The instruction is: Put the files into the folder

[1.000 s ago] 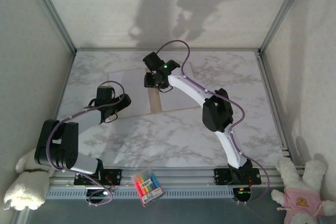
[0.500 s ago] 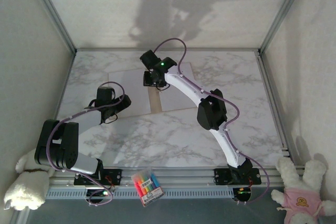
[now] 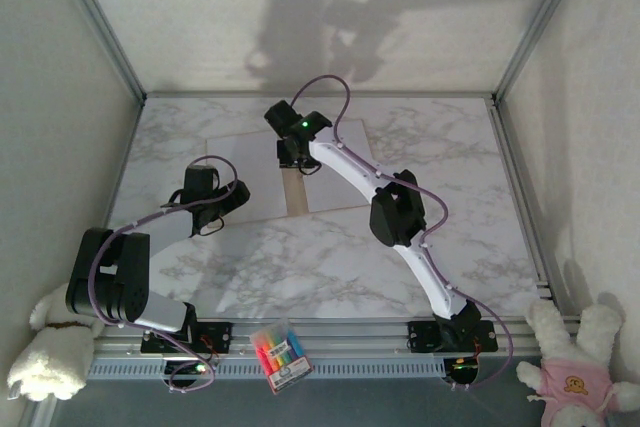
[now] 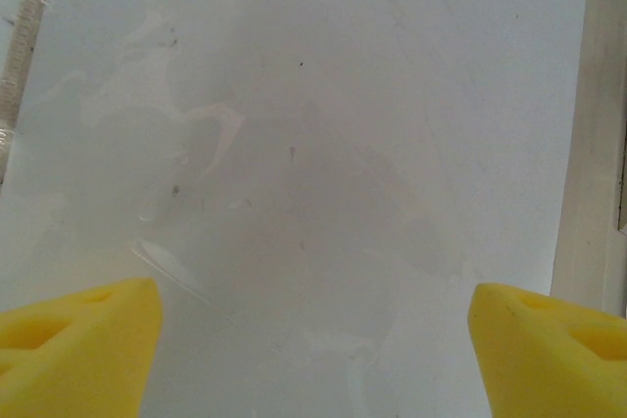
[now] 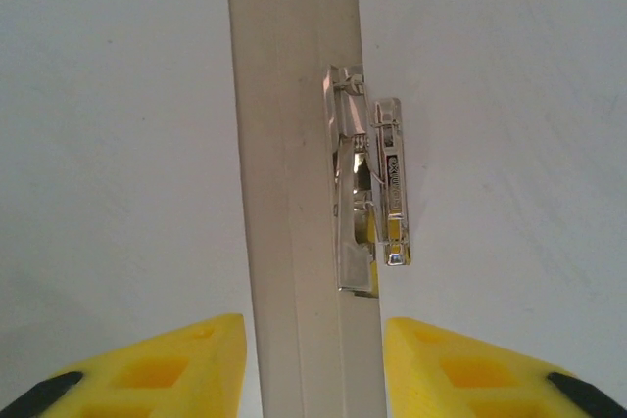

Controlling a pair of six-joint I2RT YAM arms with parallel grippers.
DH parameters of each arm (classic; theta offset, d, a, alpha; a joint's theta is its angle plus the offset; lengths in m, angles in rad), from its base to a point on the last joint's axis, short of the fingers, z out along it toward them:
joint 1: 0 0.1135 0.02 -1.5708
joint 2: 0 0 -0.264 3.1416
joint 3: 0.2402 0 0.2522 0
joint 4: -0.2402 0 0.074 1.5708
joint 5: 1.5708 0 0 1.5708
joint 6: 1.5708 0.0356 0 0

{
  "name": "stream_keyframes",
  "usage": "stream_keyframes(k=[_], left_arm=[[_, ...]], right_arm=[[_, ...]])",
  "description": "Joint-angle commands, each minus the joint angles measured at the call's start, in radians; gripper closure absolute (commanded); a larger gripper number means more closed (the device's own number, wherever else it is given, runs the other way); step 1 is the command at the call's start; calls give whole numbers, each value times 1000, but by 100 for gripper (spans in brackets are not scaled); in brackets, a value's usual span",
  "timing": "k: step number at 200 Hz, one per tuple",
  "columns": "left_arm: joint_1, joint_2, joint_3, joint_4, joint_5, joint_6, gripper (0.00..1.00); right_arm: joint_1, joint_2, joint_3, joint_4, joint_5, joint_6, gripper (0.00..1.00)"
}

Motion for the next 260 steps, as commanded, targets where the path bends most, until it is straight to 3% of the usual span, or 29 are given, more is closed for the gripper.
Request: stream_keyframes(k=[1,260], left_arm=[[6,-1,-11,3,18,13,18],[6,24,-3,-11,18,20,18]], right_arm=[[-6,32,33,-33,28,-6,60],[-33,84,60,-6,-2,-26,83]])
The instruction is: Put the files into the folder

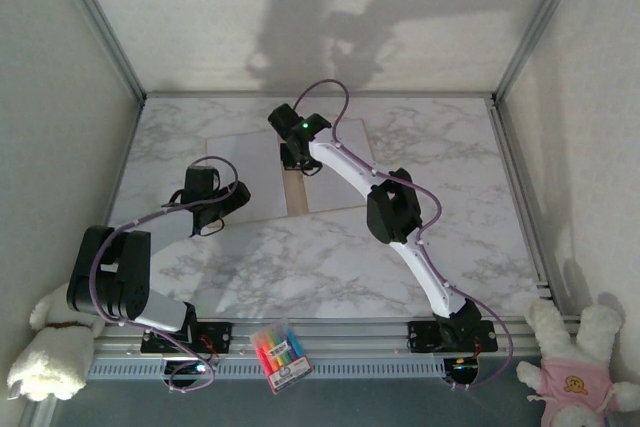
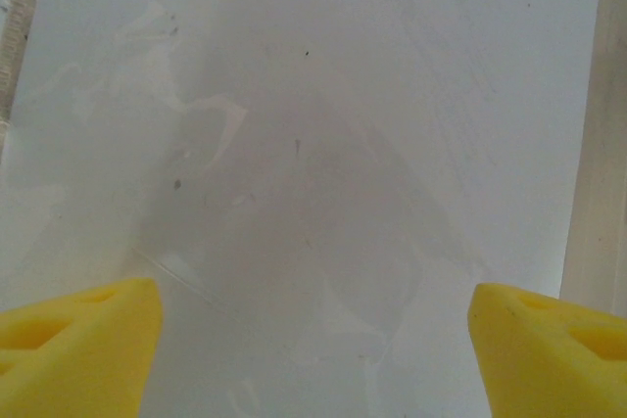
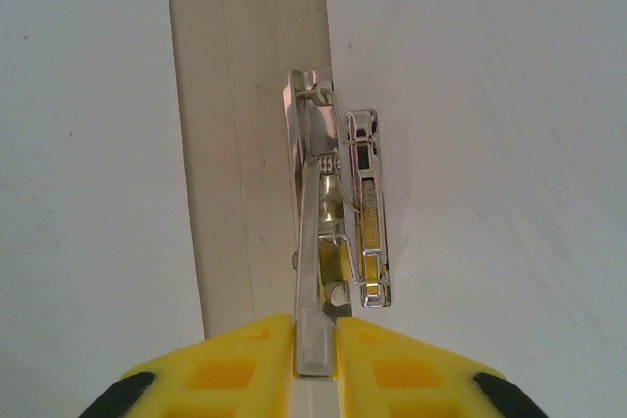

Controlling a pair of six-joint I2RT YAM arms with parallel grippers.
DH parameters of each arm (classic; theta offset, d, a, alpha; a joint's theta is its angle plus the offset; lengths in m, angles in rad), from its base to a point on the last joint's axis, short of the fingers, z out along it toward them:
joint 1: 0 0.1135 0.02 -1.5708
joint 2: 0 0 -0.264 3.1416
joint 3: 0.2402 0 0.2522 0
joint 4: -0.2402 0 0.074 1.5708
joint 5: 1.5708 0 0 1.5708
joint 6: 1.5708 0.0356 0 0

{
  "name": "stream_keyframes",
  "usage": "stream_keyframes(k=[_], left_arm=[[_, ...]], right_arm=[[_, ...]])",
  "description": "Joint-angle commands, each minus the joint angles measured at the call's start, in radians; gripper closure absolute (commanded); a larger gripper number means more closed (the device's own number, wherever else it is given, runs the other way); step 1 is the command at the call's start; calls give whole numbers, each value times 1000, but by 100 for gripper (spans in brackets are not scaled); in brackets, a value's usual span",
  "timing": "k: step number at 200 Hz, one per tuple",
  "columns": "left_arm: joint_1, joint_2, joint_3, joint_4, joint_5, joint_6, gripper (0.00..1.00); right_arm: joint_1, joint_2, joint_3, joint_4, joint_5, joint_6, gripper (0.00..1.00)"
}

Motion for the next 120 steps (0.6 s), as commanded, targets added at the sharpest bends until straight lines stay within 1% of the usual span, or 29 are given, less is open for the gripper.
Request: stream_keyframes(k=[1,23,45,56,87,120], left_arm=[[6,10,-2,-11,15,13,18],[7,16,-3,-10,18,13,18],[7,18,-2,-11,21,13,18],[7,18,0,-12,20,13,18],[6,22,0,-12,22,13,18],[7,23,1,-12,22,13,18]], right_arm=[[-8,19,32,-8,3,-6,83],[-7,19,35,-8,2,-9,83],[-9,19,42,-11,-3,-12,74],[-8,19,46,-10,-3,-12,72],[-11,20,58,-14,2,-12,71],[-12,25,59,-14,-1,-8,73]])
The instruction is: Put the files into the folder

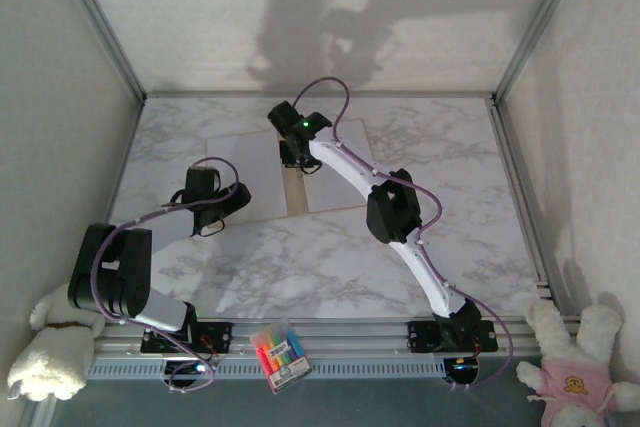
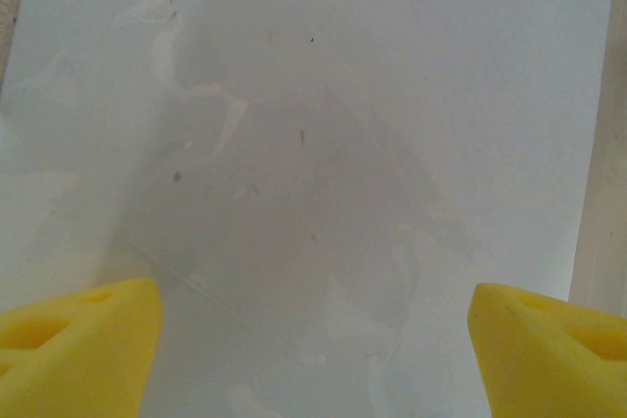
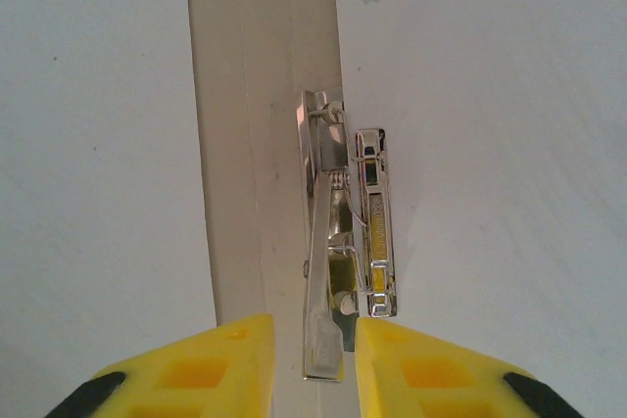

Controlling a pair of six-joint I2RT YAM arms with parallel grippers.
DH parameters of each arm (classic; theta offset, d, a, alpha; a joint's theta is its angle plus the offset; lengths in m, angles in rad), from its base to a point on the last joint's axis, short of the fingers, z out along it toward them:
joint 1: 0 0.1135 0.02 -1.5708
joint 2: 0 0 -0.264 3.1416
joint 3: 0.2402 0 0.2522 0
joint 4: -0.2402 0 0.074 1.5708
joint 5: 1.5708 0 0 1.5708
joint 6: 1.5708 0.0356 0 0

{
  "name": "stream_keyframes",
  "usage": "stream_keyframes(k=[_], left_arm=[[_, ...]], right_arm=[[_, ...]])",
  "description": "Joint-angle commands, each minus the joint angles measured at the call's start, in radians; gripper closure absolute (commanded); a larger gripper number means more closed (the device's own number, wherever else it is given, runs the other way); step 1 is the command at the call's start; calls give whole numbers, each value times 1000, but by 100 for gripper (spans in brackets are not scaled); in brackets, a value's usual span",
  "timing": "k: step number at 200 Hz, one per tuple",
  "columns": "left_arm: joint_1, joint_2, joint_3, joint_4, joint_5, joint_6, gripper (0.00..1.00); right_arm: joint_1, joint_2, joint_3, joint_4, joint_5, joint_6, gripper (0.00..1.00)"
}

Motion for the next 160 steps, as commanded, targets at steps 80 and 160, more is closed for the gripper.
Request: stream_keyframes(k=[80,160], left_arm=[[7,17,4,-16,9,12,18],[6,23,11,-22,7,14,18]], right_arm=[[-11,27,26,-23,-7,-3,81],[-10,24,11,-30,-12,-9,86]])
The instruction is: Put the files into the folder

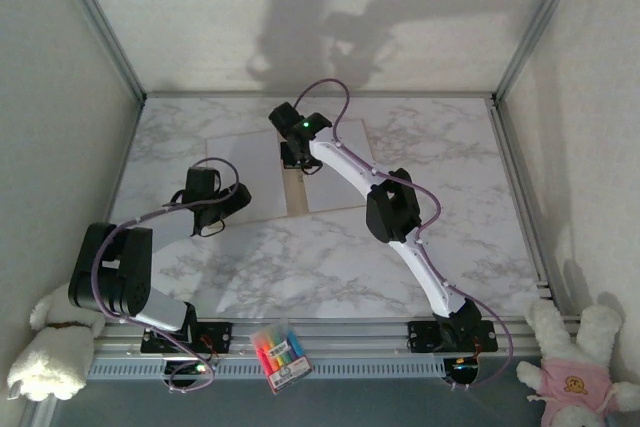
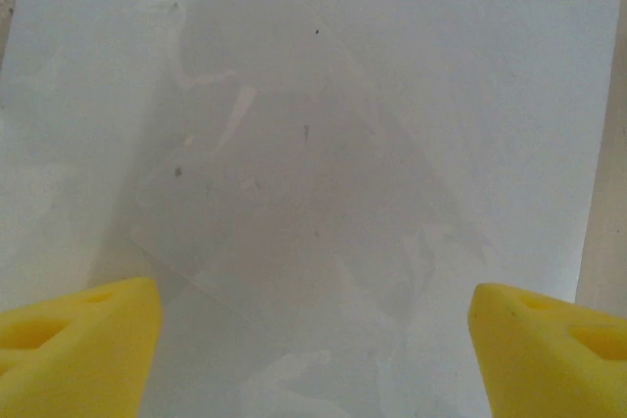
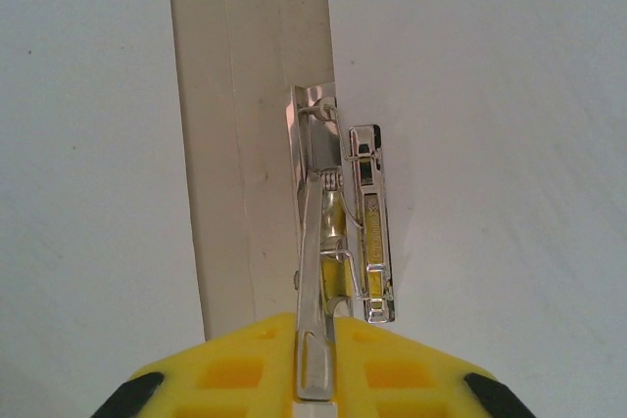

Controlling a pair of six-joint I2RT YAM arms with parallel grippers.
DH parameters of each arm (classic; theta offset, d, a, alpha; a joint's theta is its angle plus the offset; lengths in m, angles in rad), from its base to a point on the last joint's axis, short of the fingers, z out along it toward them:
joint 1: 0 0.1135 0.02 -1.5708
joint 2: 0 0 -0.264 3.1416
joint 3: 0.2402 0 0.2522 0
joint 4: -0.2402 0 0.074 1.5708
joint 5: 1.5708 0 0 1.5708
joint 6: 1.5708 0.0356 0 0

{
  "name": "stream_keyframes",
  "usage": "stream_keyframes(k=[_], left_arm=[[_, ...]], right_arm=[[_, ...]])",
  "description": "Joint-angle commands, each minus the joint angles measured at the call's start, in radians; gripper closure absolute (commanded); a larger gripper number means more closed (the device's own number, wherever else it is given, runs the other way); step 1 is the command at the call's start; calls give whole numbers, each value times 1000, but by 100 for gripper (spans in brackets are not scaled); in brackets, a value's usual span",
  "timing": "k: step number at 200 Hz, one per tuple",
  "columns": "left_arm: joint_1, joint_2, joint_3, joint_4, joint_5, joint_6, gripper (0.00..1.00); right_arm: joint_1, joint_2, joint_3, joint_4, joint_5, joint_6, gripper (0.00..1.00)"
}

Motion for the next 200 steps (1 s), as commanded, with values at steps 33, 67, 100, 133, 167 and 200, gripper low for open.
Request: stream_keyframes(k=[33,67,100,133,167,200], left_arm=[[7,26,19,-26,3,14,18],[6,30,18,-27,4,12,18],[6,43,20,-27,5,13,18],[8,47,26,-29,6,14,18],[7,50,24,-28,6,13,18],[6,49,23,-28,7,14,18]], right_arm=[[-4,6,9,-30,-2,-21,87],[-4,6,8,-31,-4,-28,86],[-5,8,22,-26,-16,-38,75],[-5,12,43,-40,-16,-39,74],[-7,11,50,-50,-11,-40,75],[-8,9,52,-60,-4,-38,77]])
